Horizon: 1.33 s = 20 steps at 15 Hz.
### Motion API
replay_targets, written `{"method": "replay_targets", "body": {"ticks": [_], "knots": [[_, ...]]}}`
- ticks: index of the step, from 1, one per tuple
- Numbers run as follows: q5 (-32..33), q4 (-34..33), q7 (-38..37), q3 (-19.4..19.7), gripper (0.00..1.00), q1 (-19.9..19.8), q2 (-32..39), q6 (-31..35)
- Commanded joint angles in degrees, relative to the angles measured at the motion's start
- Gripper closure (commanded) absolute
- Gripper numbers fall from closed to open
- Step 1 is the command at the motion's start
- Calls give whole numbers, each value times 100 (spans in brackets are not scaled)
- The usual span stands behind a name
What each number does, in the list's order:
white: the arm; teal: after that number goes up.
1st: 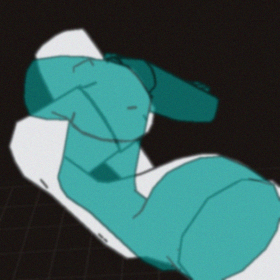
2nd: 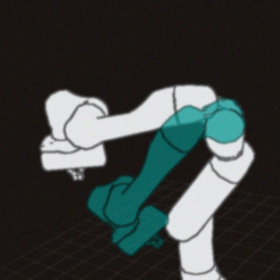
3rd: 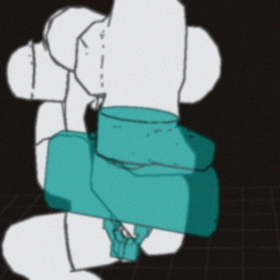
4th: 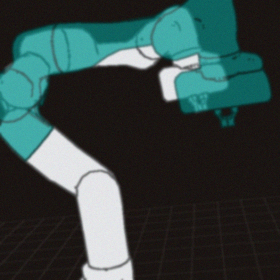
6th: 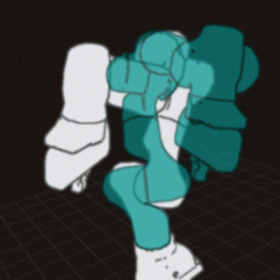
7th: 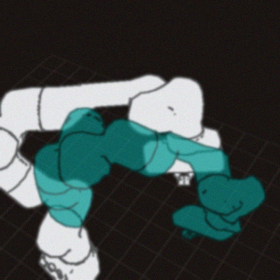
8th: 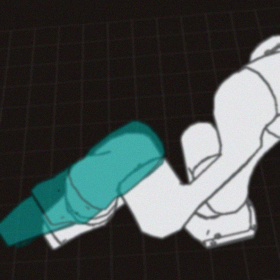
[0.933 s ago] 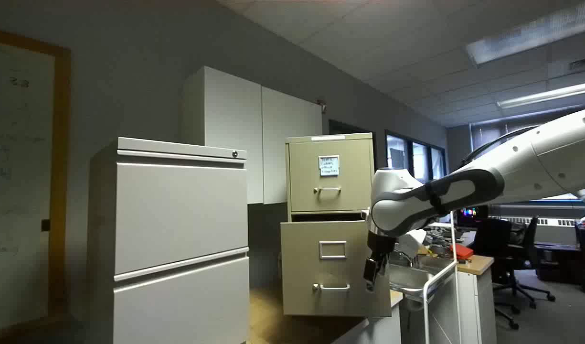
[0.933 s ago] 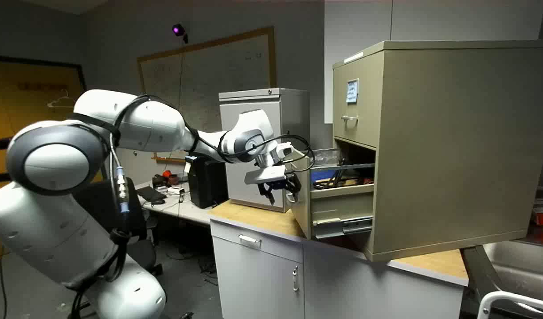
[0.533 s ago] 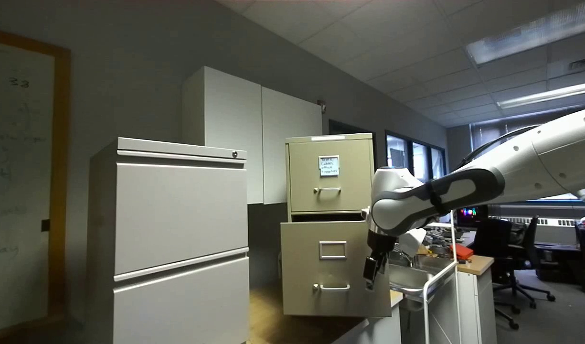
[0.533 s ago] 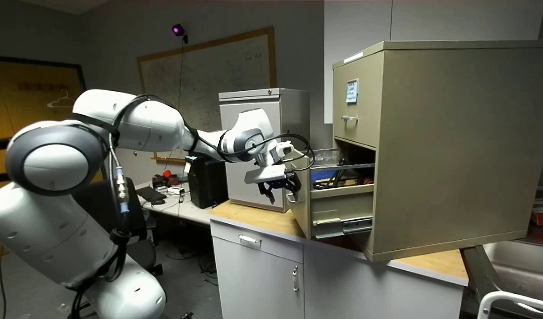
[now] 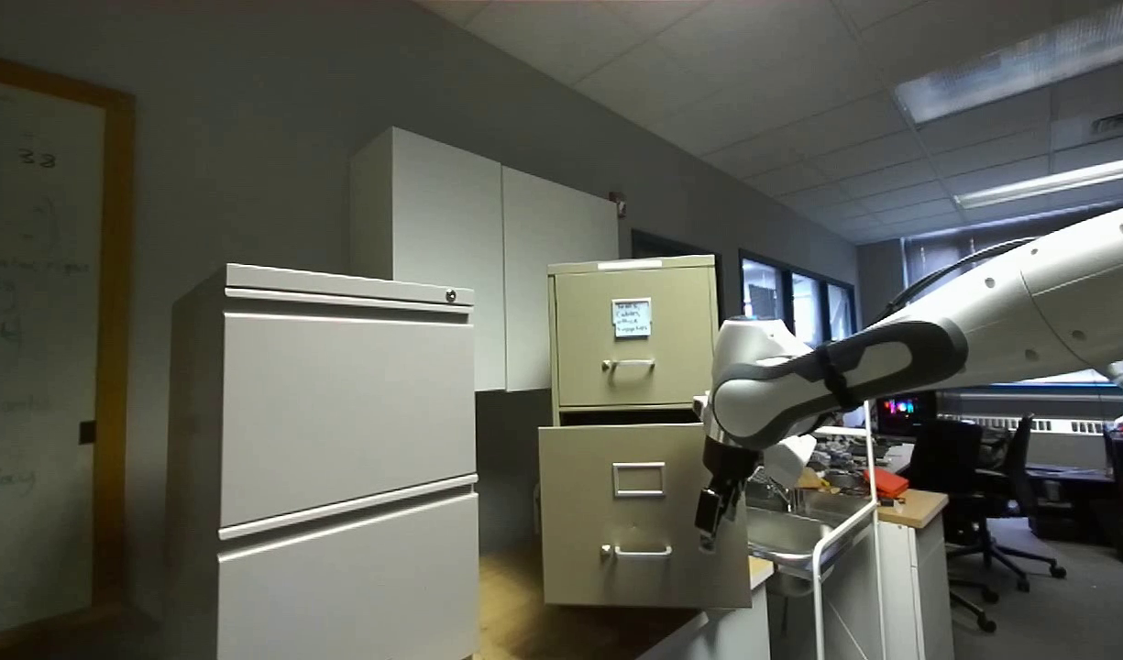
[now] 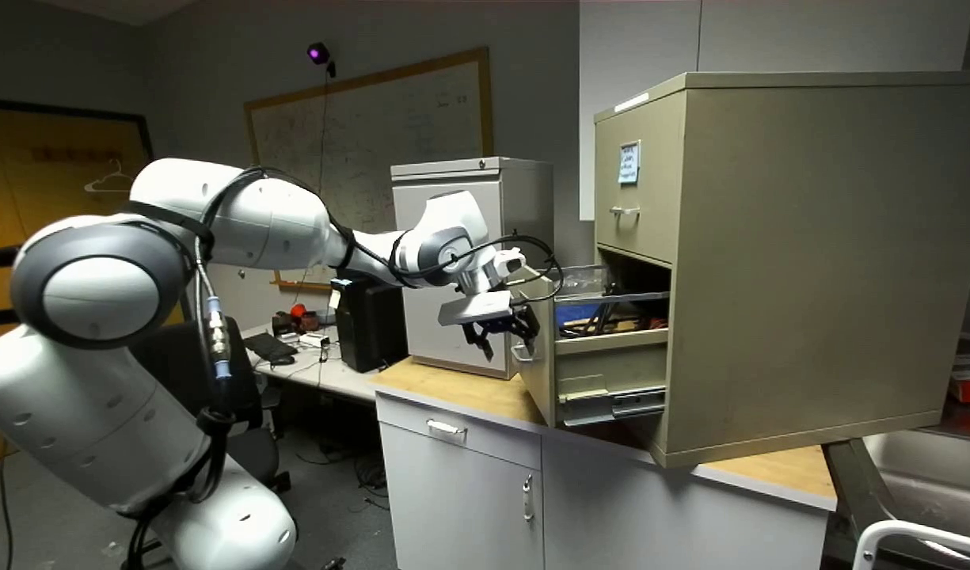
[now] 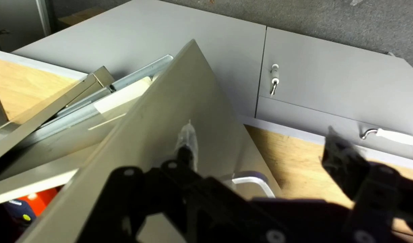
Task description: Close the bottom drawer of the beige file cabinet
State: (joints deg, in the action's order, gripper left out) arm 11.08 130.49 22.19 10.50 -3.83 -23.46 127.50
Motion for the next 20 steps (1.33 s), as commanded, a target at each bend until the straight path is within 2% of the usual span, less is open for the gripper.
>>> {"method": "replay_targets", "body": {"ticks": [1,6,9,10,14,20], "knots": [[106,-447,9,-71,33,-46,153,-1],[521,-669,-211,-326,74,-65,201,196],[1079,-965,-414,-566,97,-132,503,398],[1360,-1124,-531,-653,100,-184,707,481],[2065,-2033,-631,-727,100,-254,1669,460],[3442,-3283,-664,-458,100,-432,2848,298]]}}
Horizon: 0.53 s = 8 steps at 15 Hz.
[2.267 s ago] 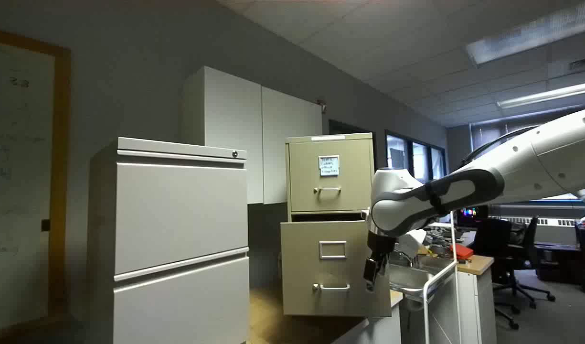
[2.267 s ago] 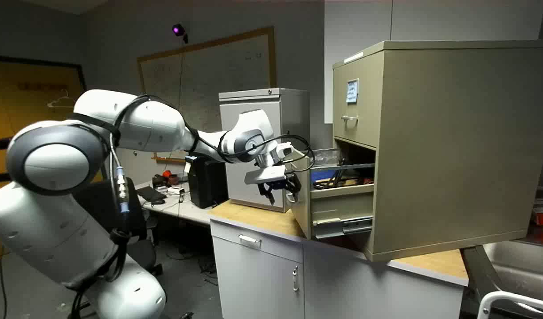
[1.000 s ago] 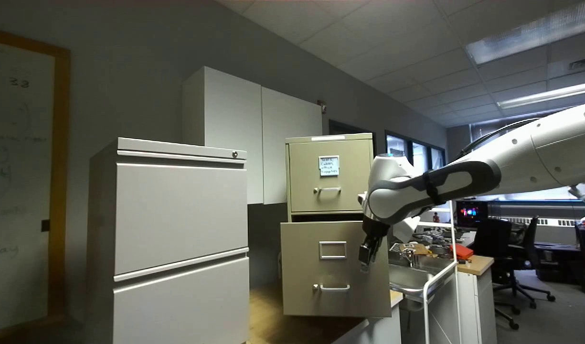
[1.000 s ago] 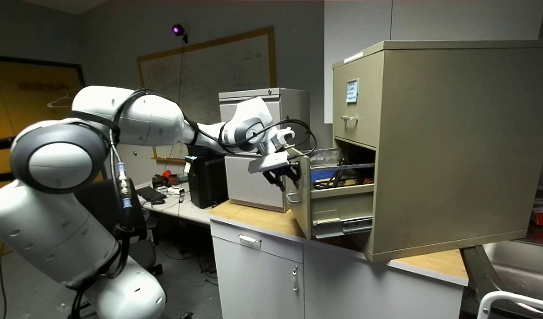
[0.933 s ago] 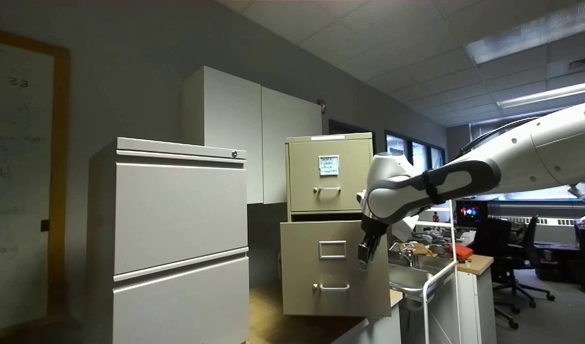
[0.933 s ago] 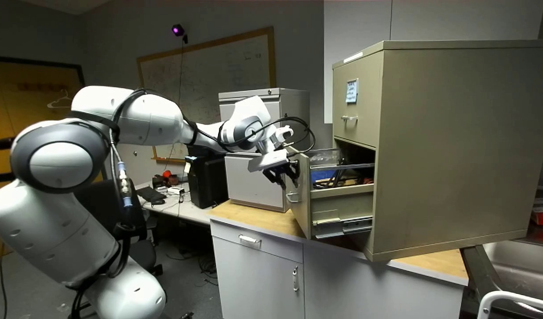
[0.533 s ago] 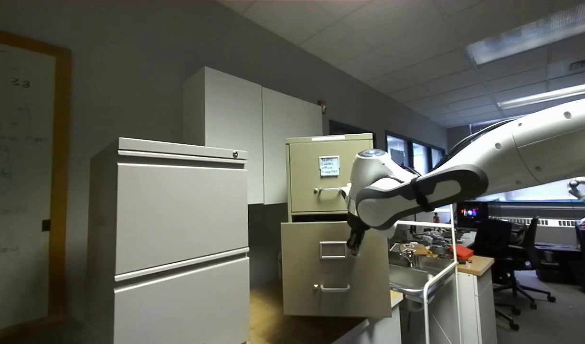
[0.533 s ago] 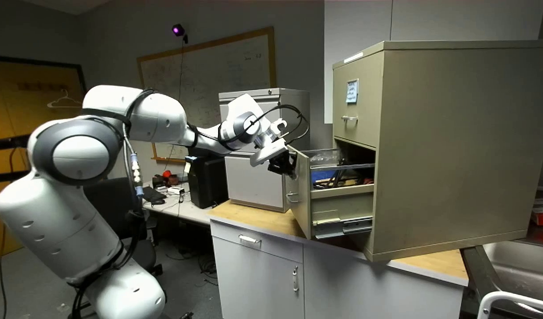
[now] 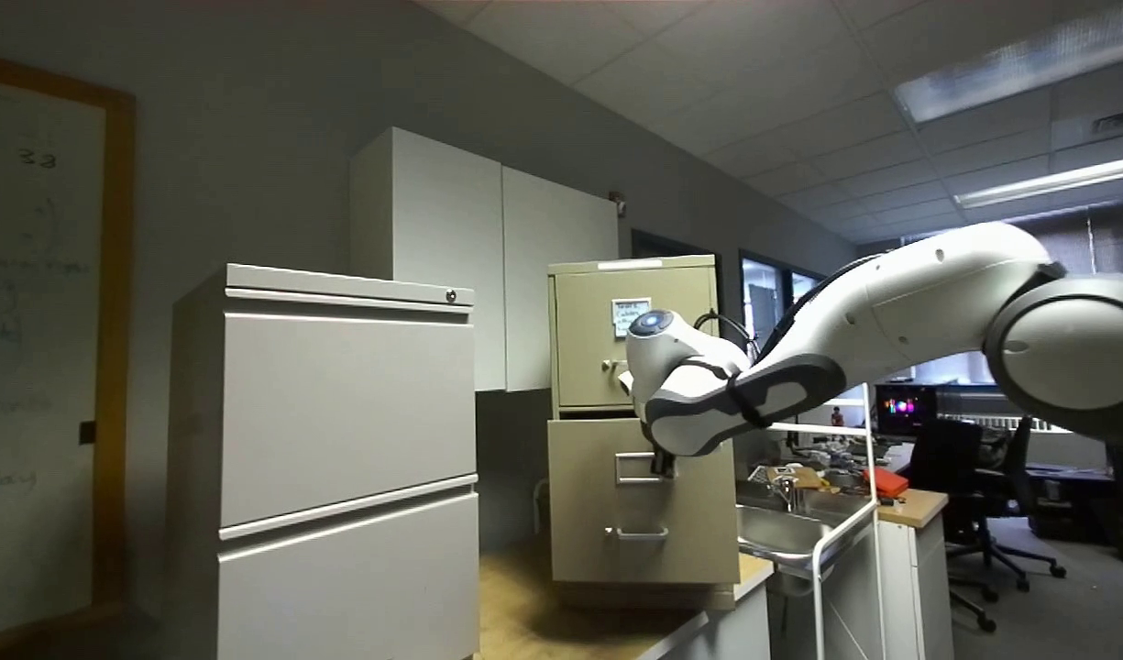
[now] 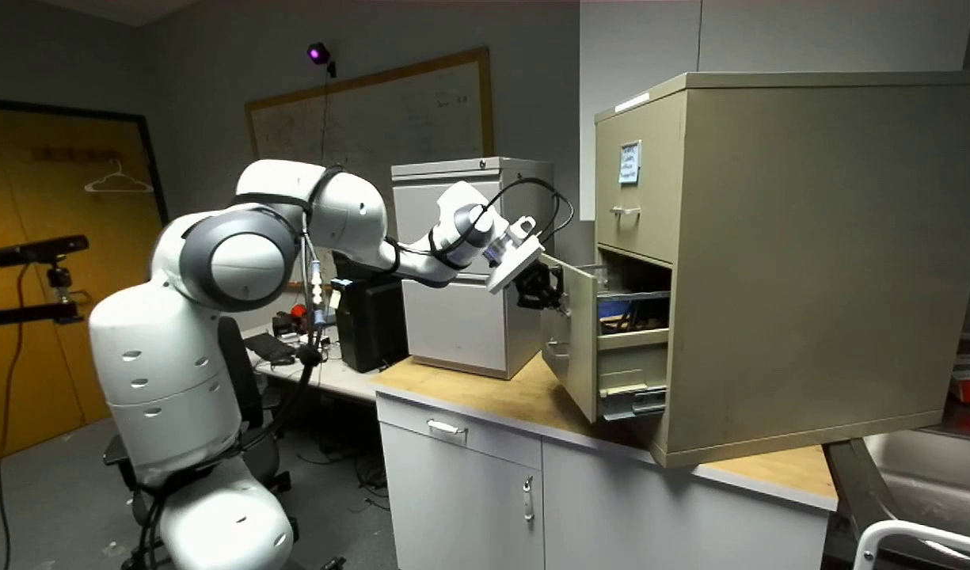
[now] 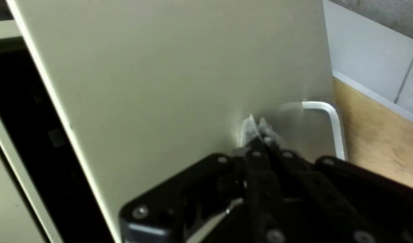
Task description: Close the bottom drawer of the beige file cabinet
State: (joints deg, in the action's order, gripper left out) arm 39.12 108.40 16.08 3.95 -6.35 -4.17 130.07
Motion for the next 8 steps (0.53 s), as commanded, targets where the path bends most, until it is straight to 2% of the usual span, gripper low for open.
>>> {"method": "replay_targets", "body": {"ticks": [1,8], "knots": [[785,-1328,-62,225,100,-232,1125,36],[1658,-2928,-113,724,100,-297,2266,-4]]}}
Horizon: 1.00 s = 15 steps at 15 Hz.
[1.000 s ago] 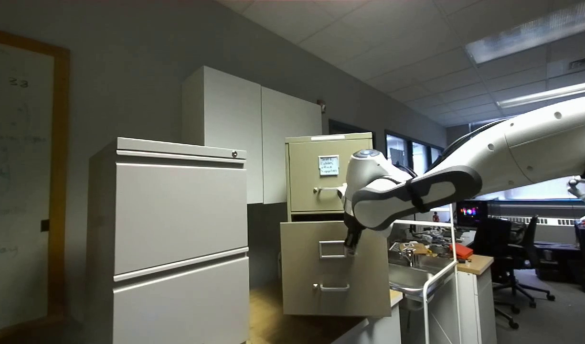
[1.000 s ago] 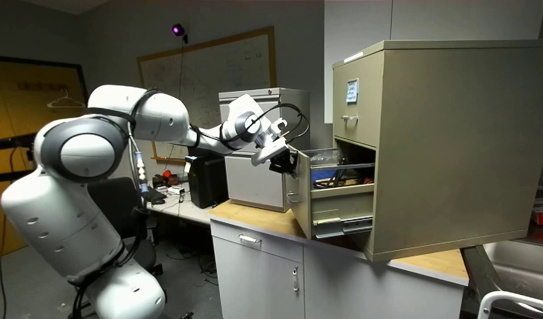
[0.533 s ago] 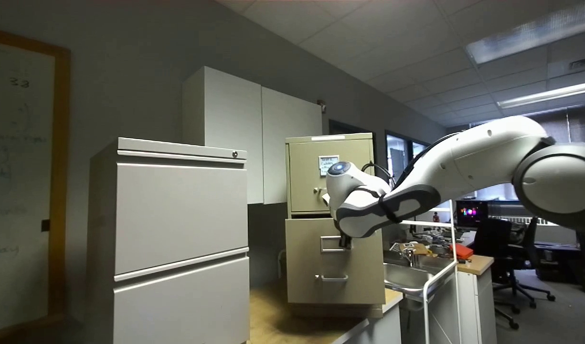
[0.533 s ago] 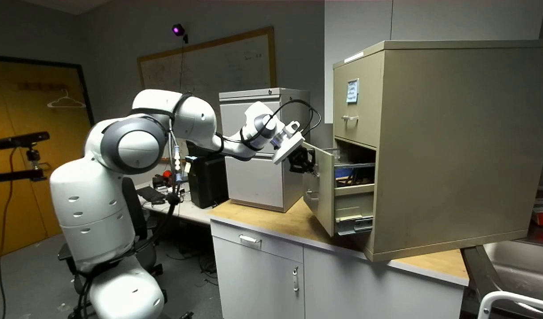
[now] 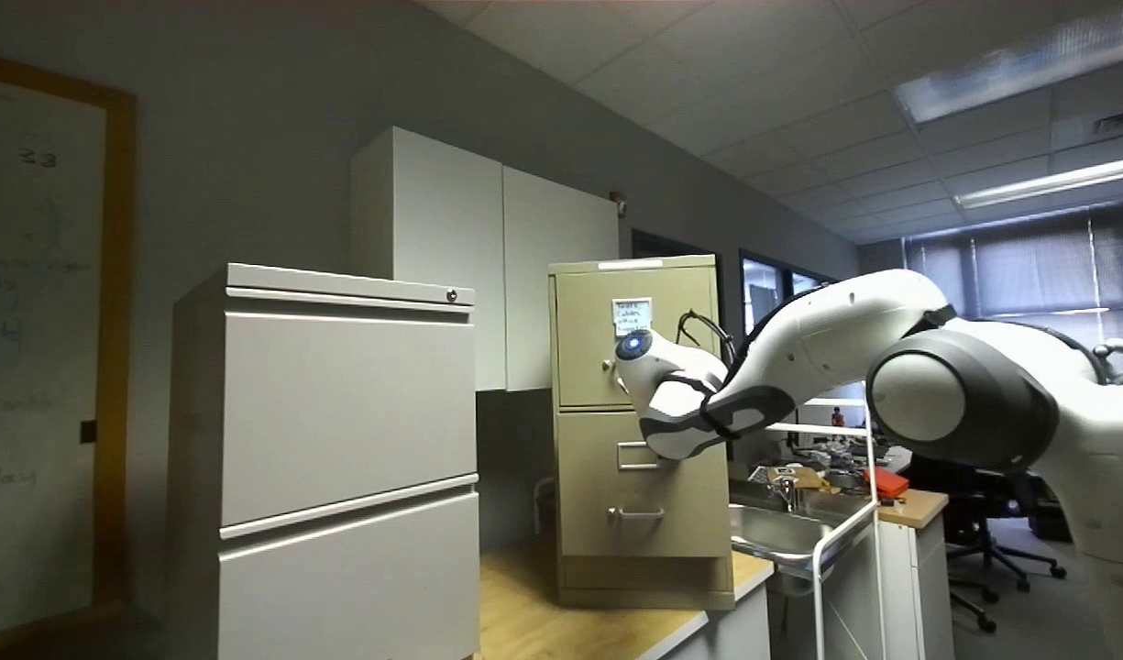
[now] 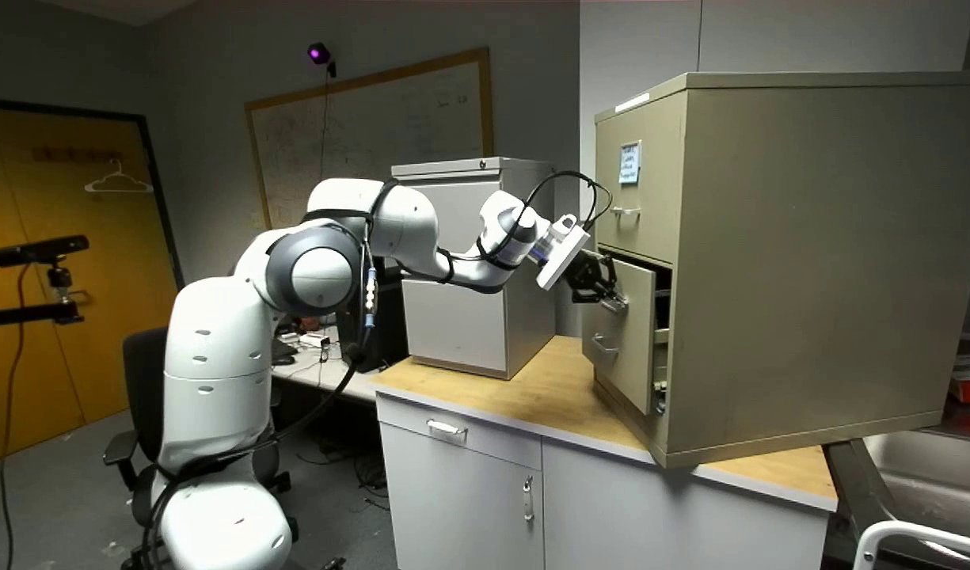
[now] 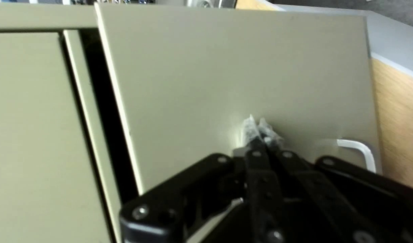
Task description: Close the bottom drawer of the beige file cabinet
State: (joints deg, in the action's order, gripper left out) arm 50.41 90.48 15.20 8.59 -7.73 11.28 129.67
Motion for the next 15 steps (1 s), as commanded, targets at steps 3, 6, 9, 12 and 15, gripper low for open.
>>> {"method": "replay_targets", "body": {"ticks": [3,6,9,12,15], "knots": [[805,-1718,-138,414,100,-203,1085,-54],[640,-2155,-194,419,100,-255,1359,-325],[535,-2481,-256,391,100,-257,1565,-651],[383,-2801,-204,365,100,-273,1763,-971],[27,-3144,-17,301,100,-335,1921,-1252]]}}
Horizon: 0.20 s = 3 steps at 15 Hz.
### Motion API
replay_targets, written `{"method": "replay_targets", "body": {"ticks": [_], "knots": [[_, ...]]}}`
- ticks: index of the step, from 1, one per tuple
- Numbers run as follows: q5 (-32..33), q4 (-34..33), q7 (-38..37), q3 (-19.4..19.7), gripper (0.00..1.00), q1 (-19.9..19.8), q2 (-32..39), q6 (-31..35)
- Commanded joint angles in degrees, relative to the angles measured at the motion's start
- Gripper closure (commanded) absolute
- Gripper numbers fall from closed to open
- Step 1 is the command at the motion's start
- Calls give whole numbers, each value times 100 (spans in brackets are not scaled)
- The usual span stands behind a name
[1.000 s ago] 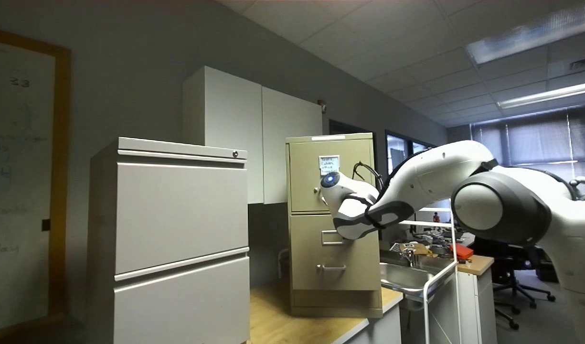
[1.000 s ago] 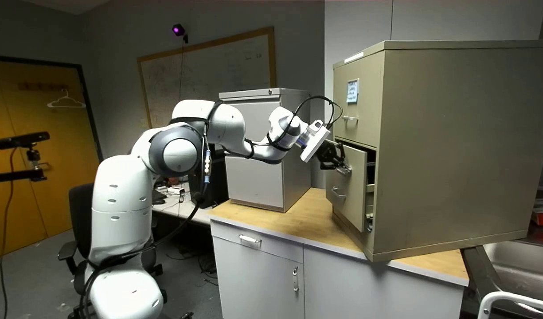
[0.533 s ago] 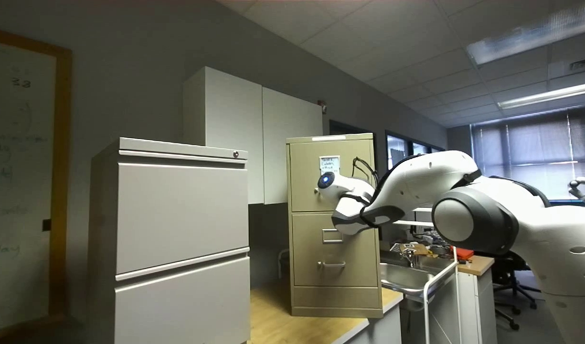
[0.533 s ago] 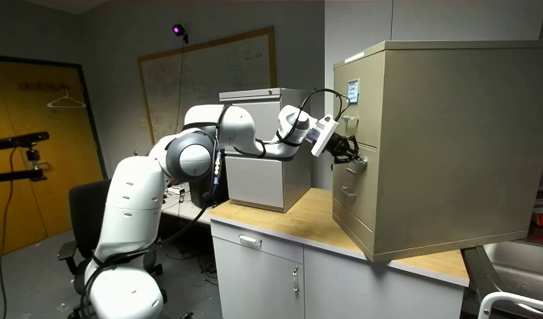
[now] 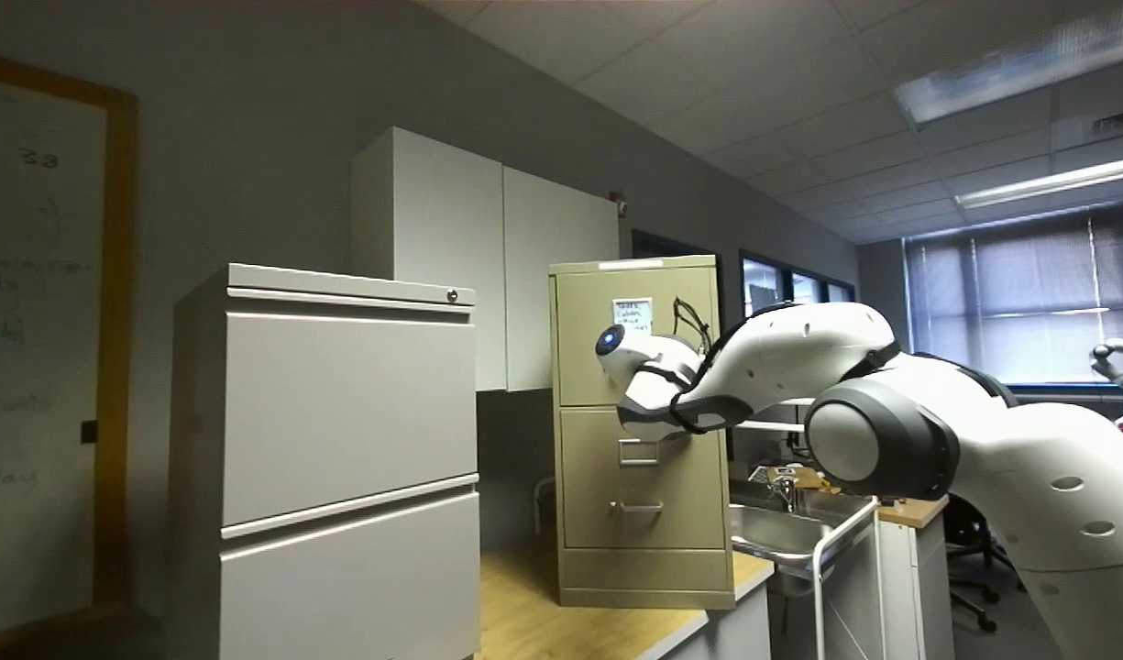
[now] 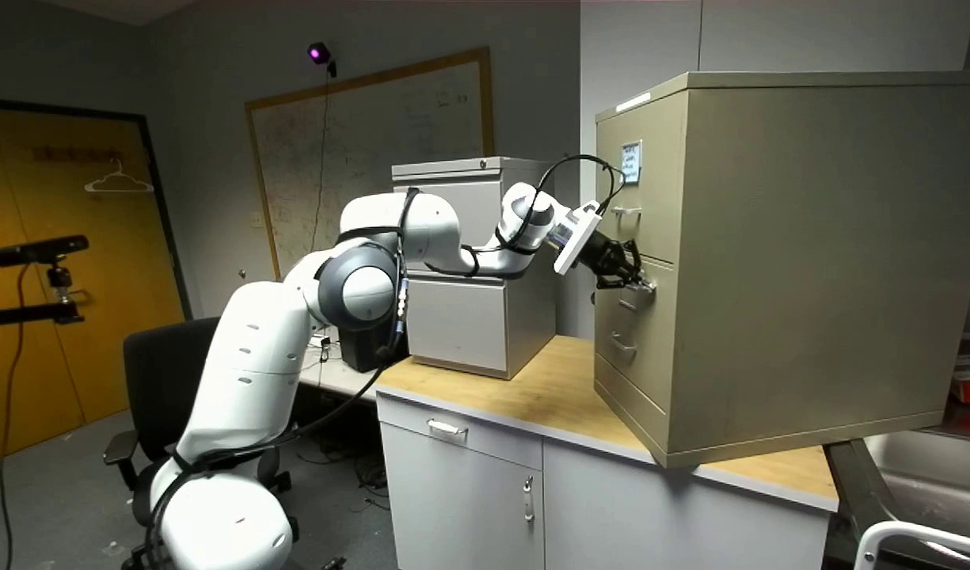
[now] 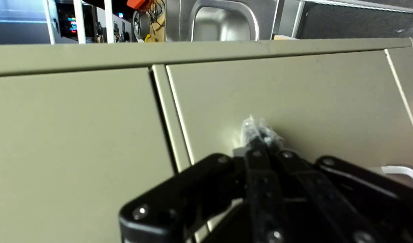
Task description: Close the bottom drawer of the beige file cabinet
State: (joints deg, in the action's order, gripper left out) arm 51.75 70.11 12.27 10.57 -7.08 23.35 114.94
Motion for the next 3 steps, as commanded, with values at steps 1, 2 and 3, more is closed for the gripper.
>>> {"method": "replay_targets", "body": {"ticks": [1,2,3], "knots": [[-293,-1233,368,73,100,-435,759,135],[-481,-1375,509,51,100,-475,814,74],[-654,-1500,625,47,100,-498,859,-33]]}}
